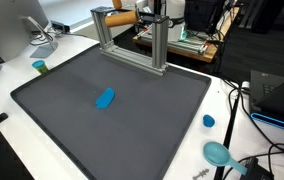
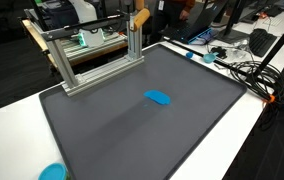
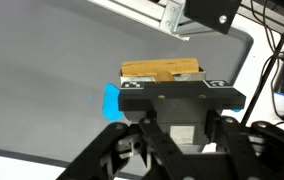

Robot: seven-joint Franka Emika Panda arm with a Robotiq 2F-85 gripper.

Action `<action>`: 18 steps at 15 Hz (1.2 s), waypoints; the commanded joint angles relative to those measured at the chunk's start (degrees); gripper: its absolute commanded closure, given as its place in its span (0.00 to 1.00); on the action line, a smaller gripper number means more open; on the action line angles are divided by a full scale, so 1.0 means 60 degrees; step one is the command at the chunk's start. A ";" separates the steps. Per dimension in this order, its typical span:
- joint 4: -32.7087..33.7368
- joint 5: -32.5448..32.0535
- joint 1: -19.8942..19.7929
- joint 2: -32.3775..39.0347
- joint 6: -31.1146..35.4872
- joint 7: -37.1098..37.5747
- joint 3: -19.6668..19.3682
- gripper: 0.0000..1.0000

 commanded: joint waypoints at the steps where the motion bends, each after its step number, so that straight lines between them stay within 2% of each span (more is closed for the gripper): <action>1: -0.1013 -0.0223 0.0459 -0.0457 0.0158 0.2408 0.0168 0.78; 5: -0.1926 -0.0053 0.0632 -0.0543 0.0456 0.4653 0.0222 0.78; 6: -0.1271 -0.0037 0.0667 -0.0132 0.0109 0.3833 0.0188 0.53; 8: -0.1594 -0.0037 0.0669 -0.0135 0.0266 0.4330 0.0193 0.53; 9: -0.1652 -0.0037 0.0665 -0.0137 0.0300 0.4404 0.0191 0.78; 11: -0.2152 0.0096 0.0643 -0.0441 0.1038 0.4405 0.0164 0.78; 18: -0.3438 -0.0307 0.0472 -0.1300 0.1420 0.3802 -0.0114 0.78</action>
